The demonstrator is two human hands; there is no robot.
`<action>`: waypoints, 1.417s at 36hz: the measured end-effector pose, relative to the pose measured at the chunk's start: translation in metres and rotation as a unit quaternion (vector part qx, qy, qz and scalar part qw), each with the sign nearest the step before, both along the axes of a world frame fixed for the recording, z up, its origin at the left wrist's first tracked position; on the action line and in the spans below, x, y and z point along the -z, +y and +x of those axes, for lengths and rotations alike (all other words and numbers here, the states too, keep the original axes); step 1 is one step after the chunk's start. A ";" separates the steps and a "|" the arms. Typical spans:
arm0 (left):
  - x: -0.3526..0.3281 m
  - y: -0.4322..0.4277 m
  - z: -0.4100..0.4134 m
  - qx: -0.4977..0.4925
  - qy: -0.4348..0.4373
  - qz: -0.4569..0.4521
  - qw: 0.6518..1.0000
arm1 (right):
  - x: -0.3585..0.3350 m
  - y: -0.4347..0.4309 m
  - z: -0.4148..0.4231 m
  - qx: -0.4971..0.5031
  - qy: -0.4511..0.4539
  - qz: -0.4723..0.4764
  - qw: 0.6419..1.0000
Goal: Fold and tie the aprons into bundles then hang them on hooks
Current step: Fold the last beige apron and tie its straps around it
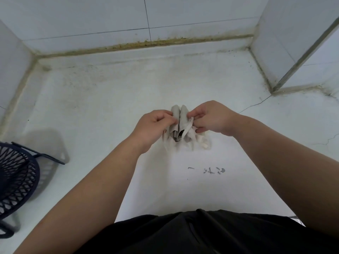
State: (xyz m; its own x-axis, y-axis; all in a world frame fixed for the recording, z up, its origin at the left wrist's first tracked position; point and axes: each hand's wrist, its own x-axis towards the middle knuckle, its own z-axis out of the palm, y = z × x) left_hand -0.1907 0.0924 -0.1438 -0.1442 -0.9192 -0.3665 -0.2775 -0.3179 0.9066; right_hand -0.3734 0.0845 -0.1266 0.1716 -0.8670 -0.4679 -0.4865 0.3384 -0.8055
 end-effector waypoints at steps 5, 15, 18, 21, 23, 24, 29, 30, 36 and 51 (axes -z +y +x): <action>-0.003 0.002 0.000 0.001 0.045 0.006 0.999 | 0.002 0.004 0.002 0.000 0.006 -0.023 1.000; 0.003 0.010 0.000 0.032 0.047 0.020 0.998 | 0.014 0.013 0.012 -0.047 0.092 -0.096 0.990; 0.005 0.015 -0.004 0.038 0.007 -0.043 0.998 | 0.019 0.015 0.014 0.031 0.018 -0.095 0.995; 0.008 0.018 -0.007 0.021 0.010 -0.066 0.998 | 0.020 0.014 0.016 0.072 -0.022 -0.079 0.994; 0.012 0.018 -0.006 0.005 0.016 -0.060 0.998 | 0.019 0.014 0.018 0.100 -0.043 -0.080 0.991; 0.013 0.018 -0.006 -0.001 0.015 -0.059 0.998 | 0.019 0.013 0.018 0.110 -0.060 -0.070 0.990; 0.011 0.020 -0.007 -0.009 0.038 -0.064 0.997 | 0.023 0.013 0.024 0.119 -0.067 -0.034 0.990; 0.011 0.021 -0.008 -0.004 0.038 -0.067 0.997 | 0.023 0.014 0.026 0.116 -0.052 -0.045 0.991; 0.013 0.020 -0.011 -0.006 0.045 -0.069 0.997 | 0.021 0.013 0.027 0.104 -0.033 -0.043 0.993; 0.017 0.019 -0.014 0.013 0.051 -0.074 0.996 | 0.014 0.005 0.015 0.016 -0.106 0.066 0.992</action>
